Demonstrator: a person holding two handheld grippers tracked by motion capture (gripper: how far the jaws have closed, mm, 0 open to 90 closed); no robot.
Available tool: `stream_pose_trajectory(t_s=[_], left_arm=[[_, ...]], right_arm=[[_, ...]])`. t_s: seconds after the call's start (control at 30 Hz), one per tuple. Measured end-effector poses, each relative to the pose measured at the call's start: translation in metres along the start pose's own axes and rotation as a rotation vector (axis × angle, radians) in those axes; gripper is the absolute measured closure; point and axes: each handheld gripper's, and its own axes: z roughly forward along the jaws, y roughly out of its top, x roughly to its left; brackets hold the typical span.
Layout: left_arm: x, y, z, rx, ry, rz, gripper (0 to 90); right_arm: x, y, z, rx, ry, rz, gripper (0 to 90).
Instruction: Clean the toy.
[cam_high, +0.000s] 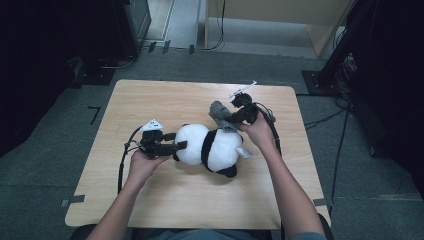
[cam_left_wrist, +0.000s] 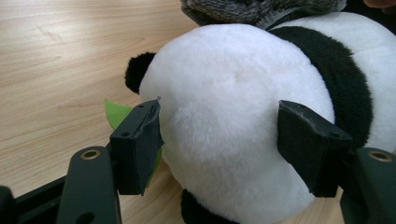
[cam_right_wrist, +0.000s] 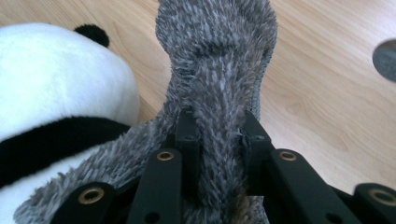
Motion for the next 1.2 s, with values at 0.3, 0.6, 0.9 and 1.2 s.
stream_pose_trajectory(t_s=[0.3,0.6,0.9,1.2], left_arm=[[0.0,0.0,0.0,-0.003,0.0,-0.004,32.1],[-0.002,0.001,-0.001,-0.004,-0.009,0.005,37.0],[-0.005,0.003,-0.003,-0.005,-0.017,0.003,37.0],[-0.007,0.003,-0.001,0.001,-0.011,0.018,31.0]], right_arm=[[-0.016,-0.019,-0.014,-0.005,-0.034,0.025,76.3],[0.01,-0.004,-0.054,-0.14,0.0,-0.025,76.3],[0.06,0.027,-0.053,-0.156,0.047,-0.135,76.2],[0.101,0.05,-0.023,-0.135,0.088,-0.201,76.1]])
